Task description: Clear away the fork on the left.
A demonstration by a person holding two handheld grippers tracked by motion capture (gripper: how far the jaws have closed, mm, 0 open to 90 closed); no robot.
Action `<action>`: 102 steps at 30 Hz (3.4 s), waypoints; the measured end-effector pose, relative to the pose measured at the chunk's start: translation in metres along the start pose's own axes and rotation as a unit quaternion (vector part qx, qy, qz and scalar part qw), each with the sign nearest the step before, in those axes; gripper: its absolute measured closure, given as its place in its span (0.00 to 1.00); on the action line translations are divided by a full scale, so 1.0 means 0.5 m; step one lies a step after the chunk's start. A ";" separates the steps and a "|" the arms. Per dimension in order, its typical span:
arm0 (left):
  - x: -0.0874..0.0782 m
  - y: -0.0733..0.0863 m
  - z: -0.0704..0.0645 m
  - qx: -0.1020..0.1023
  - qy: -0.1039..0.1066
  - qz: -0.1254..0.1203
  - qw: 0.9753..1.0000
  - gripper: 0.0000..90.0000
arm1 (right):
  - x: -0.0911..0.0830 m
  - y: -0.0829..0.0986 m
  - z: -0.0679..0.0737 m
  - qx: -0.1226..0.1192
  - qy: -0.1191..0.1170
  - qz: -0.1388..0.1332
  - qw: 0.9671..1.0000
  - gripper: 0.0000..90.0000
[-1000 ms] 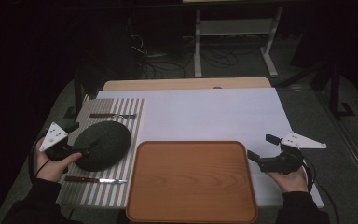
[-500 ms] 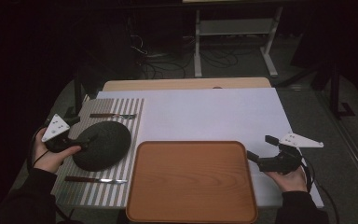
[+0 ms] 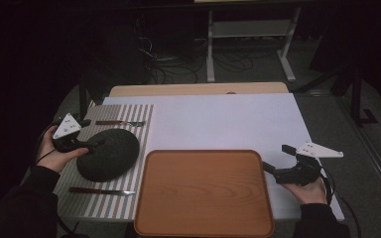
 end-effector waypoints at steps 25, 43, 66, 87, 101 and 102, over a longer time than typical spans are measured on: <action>0.027 -0.058 0.089 0.140 0.007 0.151 0.979 0.32 | 0.006 0.004 0.001 0.000 0.002 0.006 1.000 0.00; 0.103 -0.045 0.119 0.230 0.034 0.190 0.954 0.47 | 0.012 0.009 0.008 -0.004 -0.008 0.022 1.000 0.00; 0.203 -0.007 0.126 0.280 0.058 0.239 0.928 0.56 | 0.009 0.011 0.003 0.004 -0.010 0.021 1.000 0.00; 0.261 0.035 0.150 0.290 0.088 0.262 0.916 0.64 | 0.000 0.010 -0.004 -0.001 -0.001 0.017 1.000 0.00; 0.276 0.052 0.166 0.296 0.094 0.288 0.906 0.76 | -0.004 0.012 -0.009 0.001 0.001 0.017 1.000 0.00; 0.276 0.052 0.166 0.296 0.096 0.290 0.905 0.78 | -0.004 0.012 -0.009 0.001 0.001 0.017 1.000 0.00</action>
Point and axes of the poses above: each handheld gripper's, and its own axes: x roughly forward along the jaws, y roughly out of its underside, z roughly to its left, the point moved 5 cm from there along x, roughly forward along the jaws, and after that the axes turned 10 degrees about y, right-handed, at the moved point
